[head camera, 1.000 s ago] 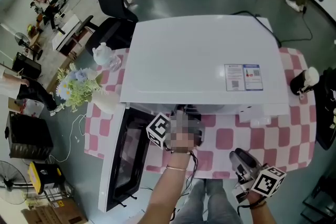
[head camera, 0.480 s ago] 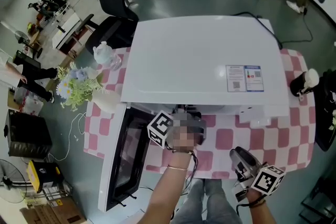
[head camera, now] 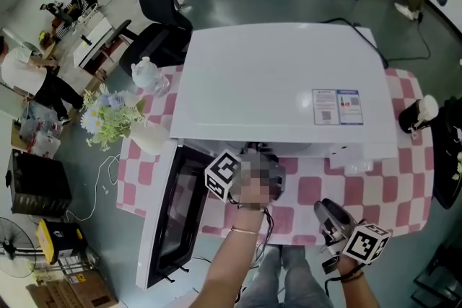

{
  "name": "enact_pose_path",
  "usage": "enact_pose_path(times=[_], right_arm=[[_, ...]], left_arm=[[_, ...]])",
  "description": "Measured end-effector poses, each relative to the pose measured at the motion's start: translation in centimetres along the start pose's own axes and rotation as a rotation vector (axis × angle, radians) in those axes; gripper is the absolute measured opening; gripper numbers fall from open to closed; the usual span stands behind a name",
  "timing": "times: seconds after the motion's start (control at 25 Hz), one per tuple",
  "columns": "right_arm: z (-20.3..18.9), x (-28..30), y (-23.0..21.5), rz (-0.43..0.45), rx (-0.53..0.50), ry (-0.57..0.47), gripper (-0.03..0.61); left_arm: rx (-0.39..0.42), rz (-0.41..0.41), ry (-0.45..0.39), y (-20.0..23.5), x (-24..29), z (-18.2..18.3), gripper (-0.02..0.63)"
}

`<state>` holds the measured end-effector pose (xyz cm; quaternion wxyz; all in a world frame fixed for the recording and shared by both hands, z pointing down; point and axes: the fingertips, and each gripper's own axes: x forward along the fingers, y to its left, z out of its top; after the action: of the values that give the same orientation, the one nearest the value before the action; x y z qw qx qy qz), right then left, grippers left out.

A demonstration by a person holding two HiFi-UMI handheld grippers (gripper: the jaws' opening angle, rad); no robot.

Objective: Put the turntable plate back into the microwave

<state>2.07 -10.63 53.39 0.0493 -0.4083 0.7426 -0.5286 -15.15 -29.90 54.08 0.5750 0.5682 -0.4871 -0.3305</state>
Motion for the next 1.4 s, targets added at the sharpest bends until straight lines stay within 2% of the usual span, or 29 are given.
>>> enact_pose_path(times=[0.36, 0.64, 0.84, 1.16, 1.28, 1.4], right_arm=[[-0.2, -0.6, 0.1, -0.002, 0.007, 0.002, 0.149], [-0.4, -0.8, 0.1, 0.007, 0.007, 0.002, 0.149], [-0.5, -0.8, 0.2, 0.007, 0.010, 0.007, 0.149], [-0.6, -0.9, 0.4, 0.002, 0.009, 0.010, 0.149], [-0.6, -0.9, 0.3, 0.001, 0.013, 0.011, 0.149], [-0.6, -0.9, 0.3, 0.000, 0.020, 0.012, 0.149]], left_arm=[[0.027, 0.024, 0.115, 0.0, -0.4, -2.4, 0.121], [0.026, 0.017, 0.163, 0.3, -1.0, -3.6, 0.121], [0.043, 0.046, 0.198, 0.7, -1.7, -4.3, 0.121], [0.107, 0.104, 0.340, 1.0, -1.8, -6.0, 0.127], [0.127, 0.138, 0.383, 1.1, -1.9, -6.2, 0.084], [0.128, 0.114, 0.400, 0.5, -2.2, -6.3, 0.064]])
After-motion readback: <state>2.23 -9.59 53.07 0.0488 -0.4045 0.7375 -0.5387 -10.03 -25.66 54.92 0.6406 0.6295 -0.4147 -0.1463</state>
